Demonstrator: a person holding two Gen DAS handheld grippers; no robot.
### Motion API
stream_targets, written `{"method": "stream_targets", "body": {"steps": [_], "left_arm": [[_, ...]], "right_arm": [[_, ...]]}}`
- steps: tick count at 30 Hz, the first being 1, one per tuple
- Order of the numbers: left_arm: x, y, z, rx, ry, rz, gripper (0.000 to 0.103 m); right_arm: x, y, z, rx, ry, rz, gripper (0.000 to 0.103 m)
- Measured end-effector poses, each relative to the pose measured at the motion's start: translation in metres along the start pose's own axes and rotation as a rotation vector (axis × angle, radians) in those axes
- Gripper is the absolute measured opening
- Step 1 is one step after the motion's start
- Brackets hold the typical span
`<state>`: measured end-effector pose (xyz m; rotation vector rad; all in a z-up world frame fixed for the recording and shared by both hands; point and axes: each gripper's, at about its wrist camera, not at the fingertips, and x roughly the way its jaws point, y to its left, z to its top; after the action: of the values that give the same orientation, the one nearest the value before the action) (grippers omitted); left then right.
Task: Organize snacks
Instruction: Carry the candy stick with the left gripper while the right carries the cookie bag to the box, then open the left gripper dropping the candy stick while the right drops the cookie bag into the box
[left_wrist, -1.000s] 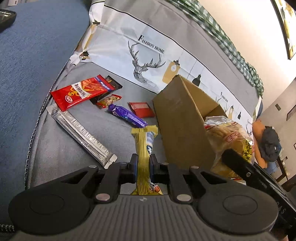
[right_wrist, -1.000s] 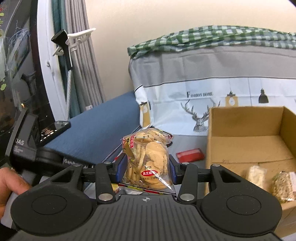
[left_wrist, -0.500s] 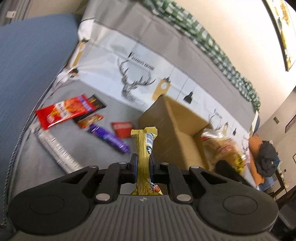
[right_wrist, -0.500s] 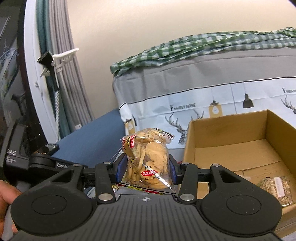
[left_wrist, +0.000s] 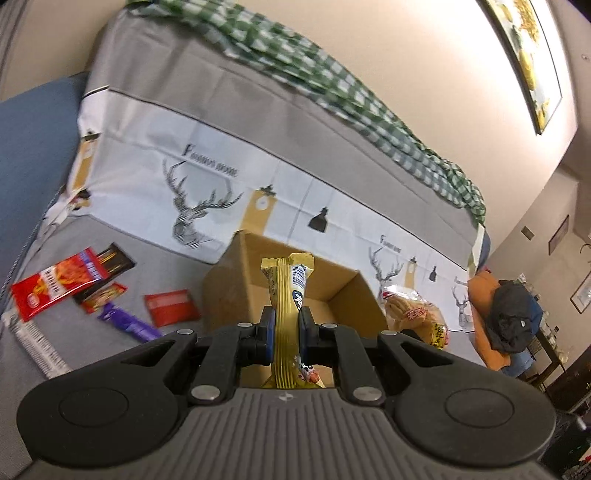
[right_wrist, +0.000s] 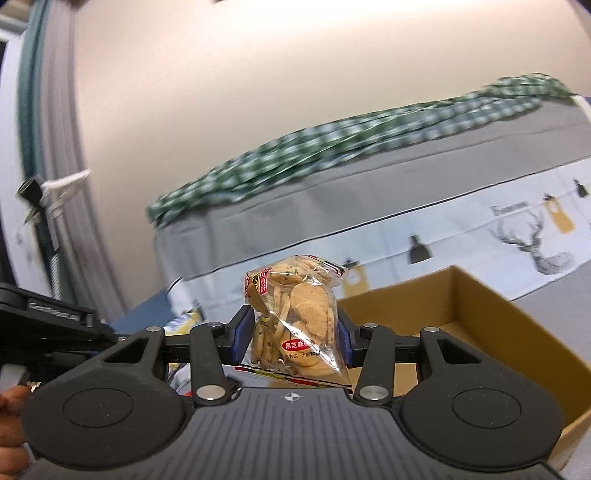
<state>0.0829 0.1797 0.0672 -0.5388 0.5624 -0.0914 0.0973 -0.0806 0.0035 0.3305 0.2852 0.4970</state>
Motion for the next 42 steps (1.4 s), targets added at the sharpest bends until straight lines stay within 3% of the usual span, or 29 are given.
{"method": "stream_targets", "body": {"steps": [21, 42], "left_arm": [[0.066, -0.064, 0.006, 0.063, 0.051, -0.051, 0.013], [0.118, -0.093, 0.001, 0.068, 0.086, -0.068, 0.013]], "right_arm": [[0.014, -0.069, 0.007, 0.171, -0.062, -0.201, 0.048], [0.019, -0.083, 0.009, 0.233, -0.053, -0.236, 0.048]]}}
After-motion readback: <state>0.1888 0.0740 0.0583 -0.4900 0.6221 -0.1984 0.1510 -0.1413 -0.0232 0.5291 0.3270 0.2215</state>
